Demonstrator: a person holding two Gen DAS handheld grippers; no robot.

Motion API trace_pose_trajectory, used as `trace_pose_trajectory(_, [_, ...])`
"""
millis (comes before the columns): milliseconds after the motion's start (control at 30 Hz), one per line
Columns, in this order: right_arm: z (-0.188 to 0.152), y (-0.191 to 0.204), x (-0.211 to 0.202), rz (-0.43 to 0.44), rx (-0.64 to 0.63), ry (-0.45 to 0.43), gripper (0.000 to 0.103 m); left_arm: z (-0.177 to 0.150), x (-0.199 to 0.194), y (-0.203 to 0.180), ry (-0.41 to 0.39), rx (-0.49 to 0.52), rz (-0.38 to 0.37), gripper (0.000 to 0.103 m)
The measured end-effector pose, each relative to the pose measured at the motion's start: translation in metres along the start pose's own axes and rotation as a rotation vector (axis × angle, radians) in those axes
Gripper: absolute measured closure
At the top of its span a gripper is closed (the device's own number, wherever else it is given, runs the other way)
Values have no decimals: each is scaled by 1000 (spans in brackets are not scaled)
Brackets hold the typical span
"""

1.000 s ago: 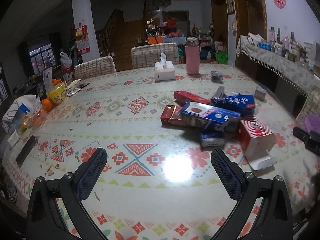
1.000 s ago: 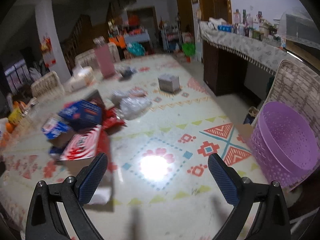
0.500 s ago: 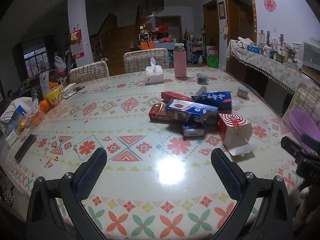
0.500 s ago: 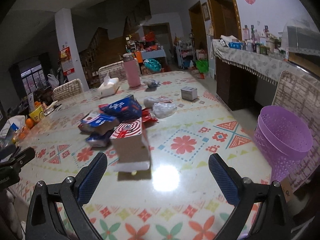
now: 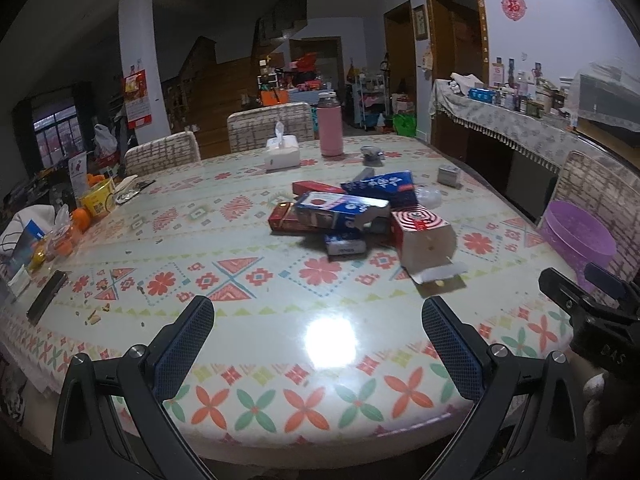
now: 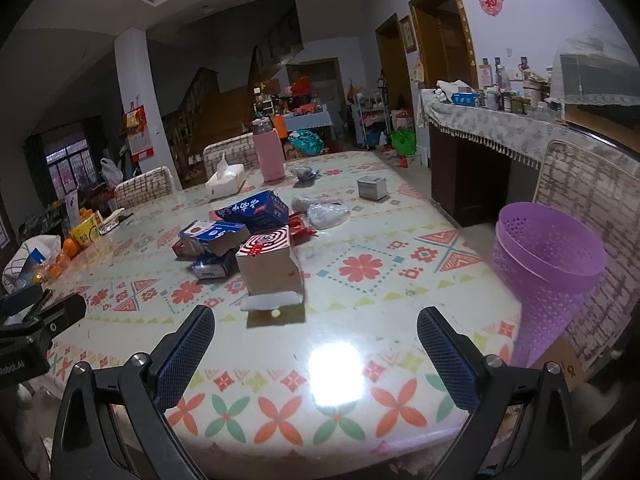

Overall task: Collect trash
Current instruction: 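Move both tools toward the pile of boxes on the table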

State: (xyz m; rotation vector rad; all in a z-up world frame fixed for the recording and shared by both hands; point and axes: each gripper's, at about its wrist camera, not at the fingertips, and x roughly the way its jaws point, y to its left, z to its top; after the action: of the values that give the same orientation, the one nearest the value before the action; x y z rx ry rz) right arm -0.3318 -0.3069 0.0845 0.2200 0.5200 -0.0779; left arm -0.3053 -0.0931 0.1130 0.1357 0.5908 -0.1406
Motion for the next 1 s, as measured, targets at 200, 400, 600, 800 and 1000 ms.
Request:
trace_pose_trajectory(200, [-3,-9,-12,-27,14,-34,0,-5,-5,-18,0,19,-42,0])
trace_pose_trajectory(400, [-3,-16,-17,-53,34,-62,0,-5,-5,-31,-5,33,-97,0])
trace_pose_trajectory(600, [-3,-27,-15,-78,54,-58,0,-6,2,-38,11,21,-165,0])
trace_pose_trajectory(800, [-2,-33,-7,-95,61,-41,0,-5,11,-40,32,16,-202,0])
trace_pose_trajectory(1000, [-1,-30,10,-85,44,-6,0,7,31,-10,43,-25,-120,0])
